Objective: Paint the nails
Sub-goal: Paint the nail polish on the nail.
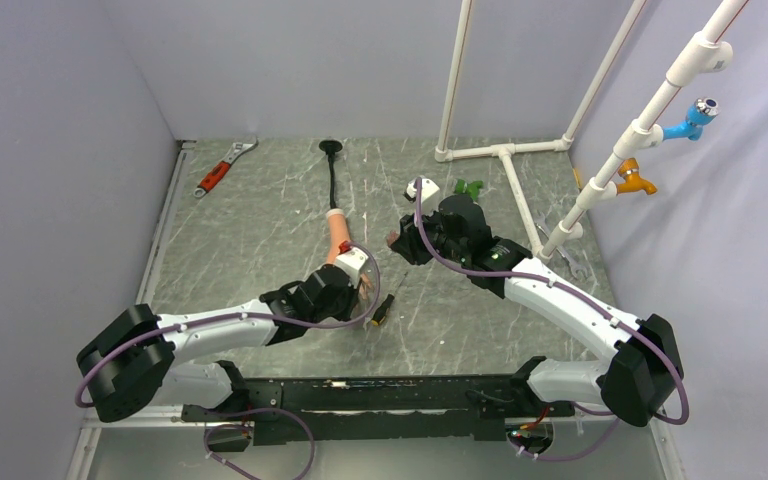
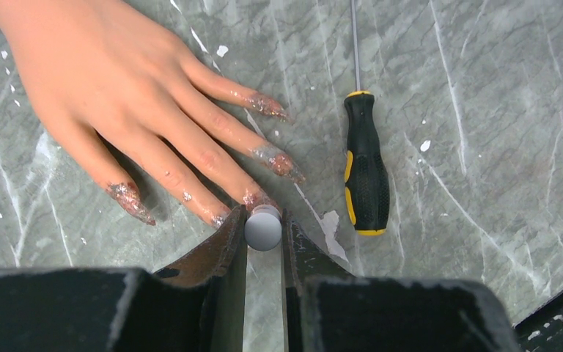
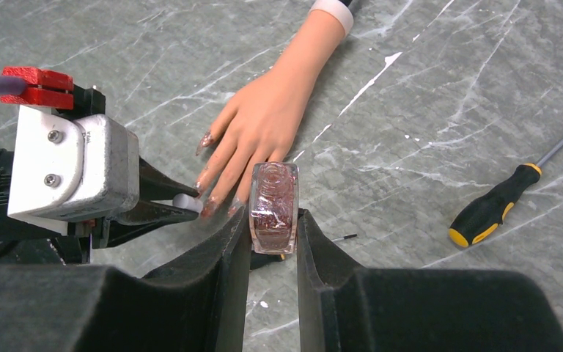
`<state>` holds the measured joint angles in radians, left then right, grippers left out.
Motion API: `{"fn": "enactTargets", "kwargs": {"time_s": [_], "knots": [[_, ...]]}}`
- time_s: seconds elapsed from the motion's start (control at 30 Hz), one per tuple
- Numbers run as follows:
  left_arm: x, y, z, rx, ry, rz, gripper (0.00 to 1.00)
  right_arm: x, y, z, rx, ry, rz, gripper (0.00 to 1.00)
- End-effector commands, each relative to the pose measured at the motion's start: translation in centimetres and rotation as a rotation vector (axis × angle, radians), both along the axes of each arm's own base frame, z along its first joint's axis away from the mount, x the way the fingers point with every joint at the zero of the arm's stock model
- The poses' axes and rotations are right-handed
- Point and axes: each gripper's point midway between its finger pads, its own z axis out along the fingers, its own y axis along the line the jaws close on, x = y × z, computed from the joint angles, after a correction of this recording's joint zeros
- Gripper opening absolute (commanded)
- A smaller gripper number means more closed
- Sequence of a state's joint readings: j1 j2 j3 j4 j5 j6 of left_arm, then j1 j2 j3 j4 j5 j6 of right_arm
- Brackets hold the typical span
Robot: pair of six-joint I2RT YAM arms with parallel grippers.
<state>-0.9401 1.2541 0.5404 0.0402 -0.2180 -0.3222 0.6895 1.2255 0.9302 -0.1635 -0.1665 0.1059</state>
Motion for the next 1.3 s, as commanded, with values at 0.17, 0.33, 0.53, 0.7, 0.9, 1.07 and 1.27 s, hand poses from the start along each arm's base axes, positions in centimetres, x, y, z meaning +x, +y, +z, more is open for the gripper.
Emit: {"fn": "enactTargets", "kwargs": {"time_s": [0.17, 0.33, 0.53, 0.7, 0.9, 1.07, 1.27], "knots": [[1.6, -1.0, 2.4, -0.034, -0.063, 0.012, 0.0, 0.4, 0.4, 2.4, 0.062, -0.057, 0.004, 0.0], [1.5, -1.0, 2.2, -0.036, -0.056, 0.013, 0.0, 0.4, 0.4, 2.3, 0.061, -0.054, 0.005, 0.0], [0.9, -1.2, 1.2, -0.045, -0.025, -0.002, 0.0, 0.4, 0.4, 2.3, 0.061, -0.057, 0.003, 0.0], [0.3, -1.3, 1.0, -0.071, -0.014, -0.009, 0.0, 0.4, 0.4, 2.2, 0.06, -0.055, 0.004, 0.0], [-0.1, -1.3, 0.9, -0.072, -0.007, -0.011, 0.0, 0.4, 0.4, 2.3, 0.06, -0.055, 0.004, 0.0], [-0.3, -1.2, 0.6, -0.073, 0.0, -0.009, 0.0, 0.4, 0.4, 2.3, 0.06, -0.055, 0.003, 0.0], [-0.6, -1.0, 0.4, -0.071, 0.003, -0.005, 0.0, 0.4, 0.4, 2.4, 0.061, -0.058, 0.003, 0.0]]}}
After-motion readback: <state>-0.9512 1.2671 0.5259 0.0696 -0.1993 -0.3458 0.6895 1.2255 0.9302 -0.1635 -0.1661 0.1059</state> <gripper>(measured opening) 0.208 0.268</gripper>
